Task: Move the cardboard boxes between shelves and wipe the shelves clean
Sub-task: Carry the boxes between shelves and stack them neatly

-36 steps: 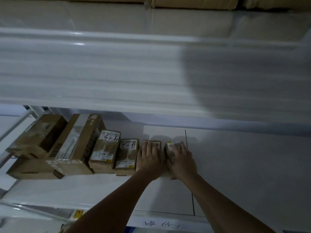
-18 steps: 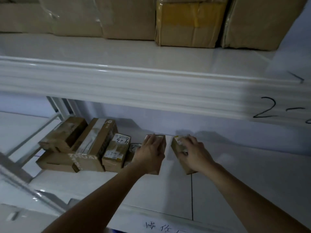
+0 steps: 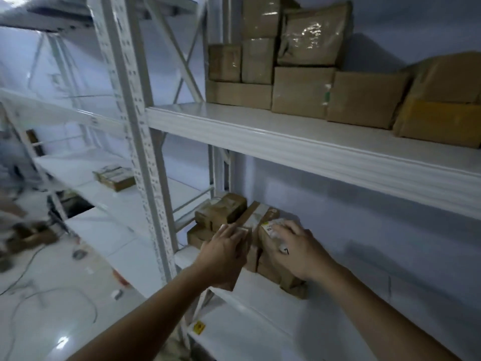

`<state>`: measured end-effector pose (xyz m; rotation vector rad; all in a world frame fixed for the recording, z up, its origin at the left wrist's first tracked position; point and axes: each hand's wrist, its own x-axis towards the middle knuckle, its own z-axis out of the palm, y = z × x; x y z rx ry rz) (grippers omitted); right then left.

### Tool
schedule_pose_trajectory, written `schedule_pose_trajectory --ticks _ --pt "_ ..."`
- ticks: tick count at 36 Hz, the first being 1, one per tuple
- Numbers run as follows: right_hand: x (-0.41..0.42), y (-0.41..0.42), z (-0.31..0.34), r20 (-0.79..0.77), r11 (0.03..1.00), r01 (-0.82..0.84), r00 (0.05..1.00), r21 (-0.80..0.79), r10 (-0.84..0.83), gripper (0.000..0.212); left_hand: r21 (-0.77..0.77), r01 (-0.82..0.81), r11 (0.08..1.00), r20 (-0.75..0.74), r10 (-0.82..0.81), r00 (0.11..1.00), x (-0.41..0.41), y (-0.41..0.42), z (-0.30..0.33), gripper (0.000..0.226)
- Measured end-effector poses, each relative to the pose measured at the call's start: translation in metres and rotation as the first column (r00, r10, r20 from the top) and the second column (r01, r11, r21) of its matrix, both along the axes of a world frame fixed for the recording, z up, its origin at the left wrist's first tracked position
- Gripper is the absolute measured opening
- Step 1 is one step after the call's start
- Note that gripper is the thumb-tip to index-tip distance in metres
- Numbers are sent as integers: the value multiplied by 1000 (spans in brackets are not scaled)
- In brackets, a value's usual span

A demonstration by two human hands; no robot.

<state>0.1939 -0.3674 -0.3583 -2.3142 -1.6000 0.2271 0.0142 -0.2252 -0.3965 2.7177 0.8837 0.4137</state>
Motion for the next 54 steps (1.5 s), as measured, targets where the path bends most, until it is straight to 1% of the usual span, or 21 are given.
schedule_pose_trajectory --ticks 3,4,6,8,12,16,19,23,25,27,31,33,37,46,48,51,54 --pt "-50 34 1 -31 998 -52 998 22 52 76 13 -66 998 15 66 998 -65 18 7 39" --pt "-69 44 2 -35 997 -71 997 18 71 76 32 -84 996 28 83 996 -88 24 8 36" --pt "-108 65 5 -33 992 -127 991 12 127 66 66 -125 990 43 122 992 -135 35 12 30" --pt "-145 84 6 -15 985 -175 984 1 175 61 78 -170 982 41 167 985 -181 48 12 30" --pt "-216 119 8 -20 964 -262 965 -43 262 59 89 -280 956 9 281 960 -267 70 7 28" --pt "-282 153 10 -29 940 -339 941 -47 338 59 93 -394 914 9 395 919 -338 85 1 11" --pt "-322 178 12 -1 916 -395 919 -67 395 61 79 -451 889 -17 454 891 -377 98 0 11" --pt "-359 210 10 15 890 -448 893 -92 451 62 78 -484 872 -68 489 870 -408 118 7 20" --pt "-378 235 7 19 875 -475 878 -96 479 64 78 -506 859 -51 511 858 -424 134 10 24" --pt "-394 262 4 16 862 -497 865 -98 501 66 77 -523 849 -25 527 850 -437 154 12 24" --pt "-418 323 -5 27 846 -524 848 -103 529 65 47 -555 830 -44 557 829 -457 197 20 35" --pt "-427 352 -7 18 841 -530 845 -107 535 64 32 -574 818 -43 575 817 -465 222 20 38" --pt "-437 409 -7 -5 831 -544 837 -119 547 64 0 -611 792 -12 611 792 -482 283 14 32" --pt "-451 525 -14 -24 840 -527 848 -126 529 64 -61 -653 755 -62 650 757 -499 385 10 50" --pt "-456 549 -16 -22 839 -528 848 -129 530 63 -55 -651 757 -64 648 759 -504 409 5 49" --pt "-465 587 -22 -23 843 -519 853 -141 522 63 -31 -645 764 -44 643 764 -512 452 -9 39" --pt "-473 630 -31 -15 854 -498 865 -148 502 64 -12 -622 783 -51 621 783 -520 500 -22 37"
